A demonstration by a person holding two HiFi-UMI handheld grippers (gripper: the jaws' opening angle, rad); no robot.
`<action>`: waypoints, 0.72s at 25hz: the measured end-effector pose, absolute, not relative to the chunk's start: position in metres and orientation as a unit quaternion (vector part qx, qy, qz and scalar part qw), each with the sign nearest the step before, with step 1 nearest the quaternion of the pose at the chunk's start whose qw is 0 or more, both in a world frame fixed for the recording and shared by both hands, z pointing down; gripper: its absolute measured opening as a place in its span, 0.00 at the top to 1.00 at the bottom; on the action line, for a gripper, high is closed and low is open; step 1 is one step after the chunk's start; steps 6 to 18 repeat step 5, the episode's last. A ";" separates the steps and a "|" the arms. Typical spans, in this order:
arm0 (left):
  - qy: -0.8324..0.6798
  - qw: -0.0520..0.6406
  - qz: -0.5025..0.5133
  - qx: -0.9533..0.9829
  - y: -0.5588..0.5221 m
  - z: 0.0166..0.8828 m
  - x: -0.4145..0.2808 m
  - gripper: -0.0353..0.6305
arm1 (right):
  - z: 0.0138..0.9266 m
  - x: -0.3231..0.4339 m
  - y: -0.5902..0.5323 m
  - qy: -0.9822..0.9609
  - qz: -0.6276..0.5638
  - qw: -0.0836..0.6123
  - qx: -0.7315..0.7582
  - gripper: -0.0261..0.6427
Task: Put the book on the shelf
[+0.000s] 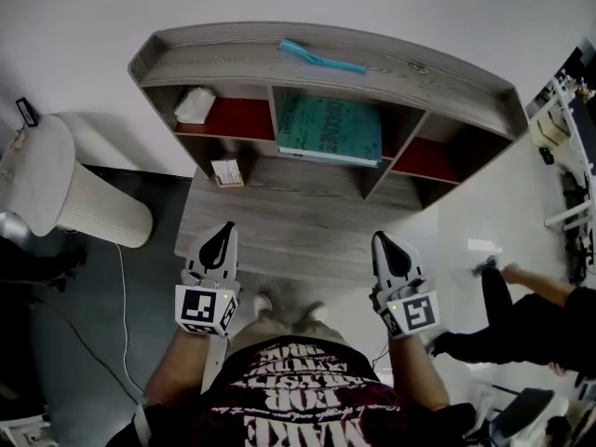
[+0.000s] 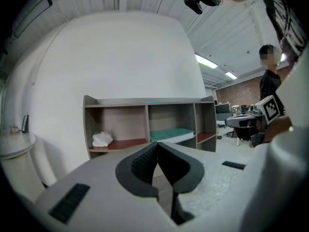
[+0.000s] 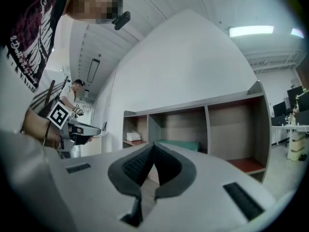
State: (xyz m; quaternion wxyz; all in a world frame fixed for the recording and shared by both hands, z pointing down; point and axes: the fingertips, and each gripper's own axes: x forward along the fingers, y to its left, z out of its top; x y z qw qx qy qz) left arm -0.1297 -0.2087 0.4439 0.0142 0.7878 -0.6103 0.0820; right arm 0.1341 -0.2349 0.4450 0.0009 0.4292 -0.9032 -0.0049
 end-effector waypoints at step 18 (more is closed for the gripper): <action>-0.605 0.027 0.090 0.791 -0.210 0.461 -0.142 0.94 | 0.461 0.110 -0.238 -0.906 -0.001 0.012 0.424 0.96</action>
